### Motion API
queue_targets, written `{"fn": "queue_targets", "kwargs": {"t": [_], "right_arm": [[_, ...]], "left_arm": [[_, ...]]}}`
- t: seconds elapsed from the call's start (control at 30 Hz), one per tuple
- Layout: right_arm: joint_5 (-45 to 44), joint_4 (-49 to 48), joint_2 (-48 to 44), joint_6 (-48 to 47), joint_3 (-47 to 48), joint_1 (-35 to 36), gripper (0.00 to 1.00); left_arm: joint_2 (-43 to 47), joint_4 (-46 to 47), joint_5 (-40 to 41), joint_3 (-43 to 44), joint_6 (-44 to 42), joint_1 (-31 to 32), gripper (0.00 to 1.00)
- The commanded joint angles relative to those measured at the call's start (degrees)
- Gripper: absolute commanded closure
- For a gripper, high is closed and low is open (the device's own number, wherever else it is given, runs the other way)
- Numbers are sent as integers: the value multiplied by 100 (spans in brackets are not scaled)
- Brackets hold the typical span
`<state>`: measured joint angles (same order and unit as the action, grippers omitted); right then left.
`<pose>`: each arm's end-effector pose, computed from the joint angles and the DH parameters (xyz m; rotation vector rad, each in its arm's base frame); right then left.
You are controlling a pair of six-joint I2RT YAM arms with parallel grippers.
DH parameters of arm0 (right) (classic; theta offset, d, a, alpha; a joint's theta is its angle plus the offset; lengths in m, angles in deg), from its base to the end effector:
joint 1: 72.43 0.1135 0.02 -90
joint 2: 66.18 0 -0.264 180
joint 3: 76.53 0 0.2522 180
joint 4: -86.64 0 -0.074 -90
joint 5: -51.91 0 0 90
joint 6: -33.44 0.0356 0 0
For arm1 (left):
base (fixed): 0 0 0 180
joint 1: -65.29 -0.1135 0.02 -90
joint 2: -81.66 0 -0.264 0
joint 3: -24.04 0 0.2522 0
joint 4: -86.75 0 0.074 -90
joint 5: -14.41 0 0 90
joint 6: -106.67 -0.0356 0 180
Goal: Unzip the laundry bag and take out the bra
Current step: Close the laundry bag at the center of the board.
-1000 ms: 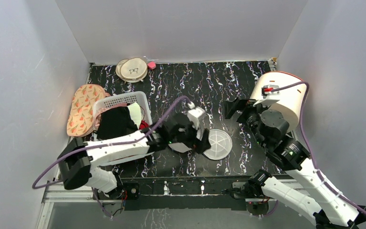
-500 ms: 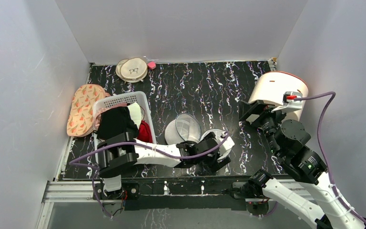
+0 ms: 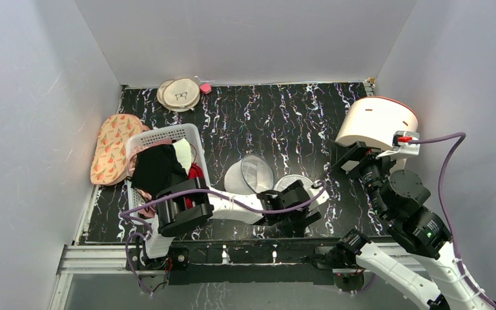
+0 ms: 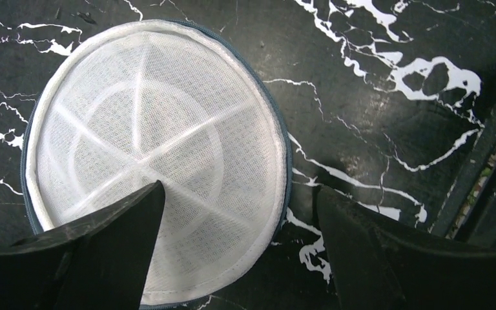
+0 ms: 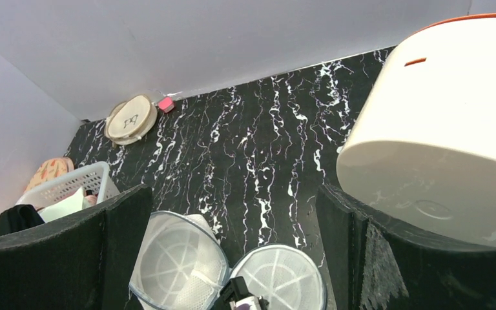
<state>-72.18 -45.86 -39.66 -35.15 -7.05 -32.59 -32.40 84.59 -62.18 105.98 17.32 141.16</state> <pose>0.0677 0.0305 0.3951 0.1892 1.6356 0.3275 0.1132 -0.4159 0.1593 1.2301 1.8199 -0.5152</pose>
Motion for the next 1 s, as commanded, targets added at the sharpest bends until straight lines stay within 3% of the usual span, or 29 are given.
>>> {"fn": "queue_targets", "kwargs": {"t": [0.0,0.17,0.27,0.4,0.63,0.97], "right_arm": [[-102,2,-151,81,127,-11,2],[-102,19,-131,74,133,-11,2],[-94,19,-129,87,107,-11,2],[-74,50,-114,92,163,-17,2],[-74,113,-241,127,352,-15,2],[-69,373,-339,196,536,-17,2]], "left_arm": [[-232,-542,267,402,38,32,20],[-467,-931,613,713,60,44,35],[-449,-988,855,773,-274,172,36],[-270,-1049,1583,775,-951,425,32],[289,-640,1069,692,-1006,457,16],[-698,-660,1220,1181,-899,431,14]]}}
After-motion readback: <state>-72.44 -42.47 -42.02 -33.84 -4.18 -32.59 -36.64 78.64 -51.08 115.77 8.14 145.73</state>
